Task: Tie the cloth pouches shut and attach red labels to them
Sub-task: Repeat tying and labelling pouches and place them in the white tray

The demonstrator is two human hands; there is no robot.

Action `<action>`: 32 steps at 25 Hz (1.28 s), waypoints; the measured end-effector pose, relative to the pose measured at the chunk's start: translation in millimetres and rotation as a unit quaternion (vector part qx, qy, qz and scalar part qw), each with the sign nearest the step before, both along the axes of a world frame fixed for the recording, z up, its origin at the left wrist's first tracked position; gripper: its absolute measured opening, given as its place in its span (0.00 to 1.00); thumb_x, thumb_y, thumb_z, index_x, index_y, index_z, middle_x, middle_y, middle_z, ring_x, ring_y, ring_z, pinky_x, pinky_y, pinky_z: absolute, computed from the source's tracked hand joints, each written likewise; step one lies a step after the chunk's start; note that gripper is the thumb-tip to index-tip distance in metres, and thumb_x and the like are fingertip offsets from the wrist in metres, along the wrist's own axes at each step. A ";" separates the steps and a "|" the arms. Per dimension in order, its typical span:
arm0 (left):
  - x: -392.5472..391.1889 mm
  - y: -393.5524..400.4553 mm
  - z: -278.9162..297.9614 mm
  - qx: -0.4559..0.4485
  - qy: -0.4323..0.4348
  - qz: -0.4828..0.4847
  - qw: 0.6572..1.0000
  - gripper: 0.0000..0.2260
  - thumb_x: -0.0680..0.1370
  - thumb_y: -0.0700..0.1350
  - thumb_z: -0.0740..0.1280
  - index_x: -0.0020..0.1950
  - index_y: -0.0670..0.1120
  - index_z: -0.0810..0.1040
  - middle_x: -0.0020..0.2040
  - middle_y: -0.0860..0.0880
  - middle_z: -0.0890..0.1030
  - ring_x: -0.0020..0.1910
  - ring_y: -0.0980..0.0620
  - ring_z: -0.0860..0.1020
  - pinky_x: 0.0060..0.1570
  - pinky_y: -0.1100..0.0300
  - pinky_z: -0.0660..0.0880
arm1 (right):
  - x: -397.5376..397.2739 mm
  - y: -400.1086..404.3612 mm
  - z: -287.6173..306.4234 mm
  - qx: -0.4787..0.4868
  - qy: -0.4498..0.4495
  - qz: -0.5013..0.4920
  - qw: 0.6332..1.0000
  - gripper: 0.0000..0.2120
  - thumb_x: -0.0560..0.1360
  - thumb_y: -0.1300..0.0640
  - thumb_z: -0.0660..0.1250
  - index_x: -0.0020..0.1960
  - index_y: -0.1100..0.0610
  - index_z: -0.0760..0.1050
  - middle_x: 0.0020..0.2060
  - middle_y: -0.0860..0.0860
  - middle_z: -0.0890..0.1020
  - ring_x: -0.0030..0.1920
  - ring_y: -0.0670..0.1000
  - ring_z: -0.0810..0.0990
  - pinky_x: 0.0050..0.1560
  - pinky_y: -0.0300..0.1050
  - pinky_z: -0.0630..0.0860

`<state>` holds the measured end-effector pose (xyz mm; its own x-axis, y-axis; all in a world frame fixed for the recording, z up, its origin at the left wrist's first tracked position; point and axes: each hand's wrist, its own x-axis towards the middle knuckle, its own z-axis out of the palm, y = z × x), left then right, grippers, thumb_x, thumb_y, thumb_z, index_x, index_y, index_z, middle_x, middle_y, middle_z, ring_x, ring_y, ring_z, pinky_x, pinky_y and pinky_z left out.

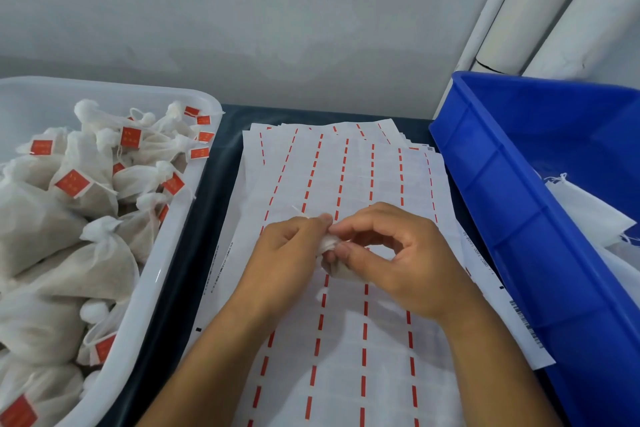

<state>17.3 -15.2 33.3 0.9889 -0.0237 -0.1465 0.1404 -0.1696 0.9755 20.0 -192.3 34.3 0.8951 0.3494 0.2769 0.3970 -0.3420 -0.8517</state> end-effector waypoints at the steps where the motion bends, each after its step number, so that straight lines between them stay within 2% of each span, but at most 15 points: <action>1: -0.3 0.0 1.3 -0.004 0.005 0.006 1.000 0.19 0.83 0.55 0.61 0.39 0.52 0.86 0.37 0.50 0.84 0.37 0.64 0.81 0.33 0.77 0.72 | 0.0 0.4 0.0 -0.003 -0.006 -0.003 1.000 0.10 0.77 0.55 0.74 0.58 0.49 0.85 0.50 0.42 0.85 0.54 0.50 0.84 0.53 0.39 0.81; 3: -0.5 0.4 2.4 -0.014 0.019 0.012 1.000 0.18 0.83 0.55 0.61 0.41 0.54 0.86 0.38 0.50 0.85 0.38 0.62 0.82 0.34 0.70 0.76 | -0.2 1.3 0.2 -0.021 -0.029 -0.012 0.999 0.10 0.77 0.55 0.74 0.58 0.49 0.85 0.49 0.42 0.85 0.53 0.48 0.84 0.52 0.36 0.80; 5: -1.7 -0.4 6.1 -0.021 0.033 0.018 0.999 0.18 0.83 0.56 0.61 0.40 0.58 0.86 0.38 0.54 0.85 0.40 0.62 0.83 0.38 0.66 0.75 | -1.1 2.2 0.7 -0.050 -0.053 -0.021 0.997 0.11 0.78 0.52 0.73 0.59 0.48 0.85 0.49 0.41 0.84 0.52 0.46 0.83 0.51 0.32 0.78; 8: -4.8 -0.7 14.1 -0.029 0.043 0.022 0.998 0.20 0.83 0.59 0.59 0.35 0.67 0.83 0.35 0.63 0.84 0.38 0.69 0.81 0.32 0.72 0.73 | -3.3 3.5 2.0 -0.050 -0.037 -0.012 0.998 0.14 0.78 0.47 0.71 0.63 0.45 0.83 0.50 0.39 0.84 0.53 0.45 0.83 0.51 0.32 0.77; 9: -5.2 -0.8 15.4 -0.027 0.041 0.016 0.999 0.21 0.83 0.61 0.57 0.36 0.67 0.84 0.35 0.63 0.84 0.38 0.70 0.81 0.33 0.72 0.73 | -3.7 3.2 2.2 -0.038 -0.016 -0.005 0.999 0.14 0.78 0.46 0.71 0.63 0.44 0.83 0.50 0.39 0.83 0.54 0.46 0.83 0.51 0.32 0.78; 11: -4.9 0.0 14.4 -0.013 0.031 -0.003 0.999 0.24 0.81 0.66 0.52 0.41 0.63 0.86 0.40 0.63 0.85 0.43 0.69 0.81 0.40 0.68 0.72 | -3.3 2.0 2.0 -0.030 0.010 -0.003 1.000 0.14 0.78 0.45 0.72 0.63 0.42 0.82 0.51 0.38 0.83 0.54 0.45 0.83 0.50 0.33 0.79; 14: -3.6 1.4 10.5 -0.007 0.008 -0.014 1.000 0.30 0.76 0.71 0.49 0.43 0.59 0.88 0.46 0.64 0.85 0.49 0.70 0.80 0.46 0.66 0.69 | -1.6 1.8 0.6 -0.041 0.005 -0.026 0.999 0.13 0.77 0.45 0.72 0.61 0.43 0.83 0.50 0.36 0.83 0.53 0.44 0.82 0.50 0.33 0.79; 19: -2.7 5.0 5.8 -0.023 -0.030 -0.077 0.996 0.24 0.77 0.68 0.54 0.46 0.60 0.88 0.51 0.61 0.85 0.55 0.65 0.80 0.51 0.67 0.71 | 0.3 2.6 0.8 -0.028 -0.009 -0.049 0.998 0.09 0.79 0.46 0.70 0.56 0.45 0.84 0.49 0.39 0.83 0.53 0.47 0.82 0.49 0.38 0.81; 22: -3.2 7.5 8.5 -0.040 -0.059 -0.122 0.990 0.14 0.78 0.61 0.65 0.46 0.57 0.88 0.50 0.55 0.86 0.54 0.58 0.82 0.48 0.69 0.77 | 1.7 0.7 2.7 0.014 0.035 -0.037 0.999 0.10 0.79 0.47 0.67 0.54 0.48 0.83 0.47 0.42 0.84 0.52 0.50 0.82 0.49 0.43 0.81; 24: -4.3 4.2 9.5 -0.055 -0.062 -0.133 0.988 0.08 0.75 0.56 0.71 0.47 0.56 0.88 0.51 0.55 0.86 0.53 0.56 0.83 0.50 0.71 0.77 | 3.5 -0.2 3.8 0.053 0.076 -0.041 0.995 0.08 0.80 0.51 0.66 0.52 0.49 0.84 0.44 0.44 0.84 0.50 0.49 0.82 0.47 0.43 0.82; 26: -5.2 -1.0 7.9 -0.055 -0.066 -0.103 0.991 0.09 0.72 0.56 0.72 0.47 0.56 0.88 0.50 0.56 0.85 0.52 0.55 0.83 0.49 0.69 0.78 | 4.8 0.6 3.5 0.067 0.078 -0.062 0.993 0.08 0.80 0.54 0.66 0.49 0.50 0.84 0.42 0.43 0.84 0.49 0.47 0.82 0.45 0.37 0.80; 28: -6.0 -5.3 6.5 -0.050 -0.067 -0.066 0.994 0.10 0.70 0.58 0.71 0.46 0.56 0.88 0.49 0.57 0.85 0.51 0.57 0.83 0.47 0.69 0.78 | 4.3 3.1 2.9 0.071 0.073 -0.079 0.992 0.08 0.79 0.54 0.66 0.48 0.49 0.84 0.41 0.42 0.83 0.48 0.45 0.81 0.44 0.33 0.78; 32: -7.6 -8.6 5.0 -0.064 -0.052 -0.022 0.996 0.09 0.69 0.60 0.72 0.43 0.58 0.88 0.49 0.58 0.85 0.52 0.58 0.82 0.53 0.62 0.76 | 3.6 7.1 2.7 0.096 0.080 -0.096 0.988 0.08 0.79 0.52 0.66 0.47 0.48 0.84 0.41 0.43 0.84 0.48 0.45 0.82 0.44 0.34 0.79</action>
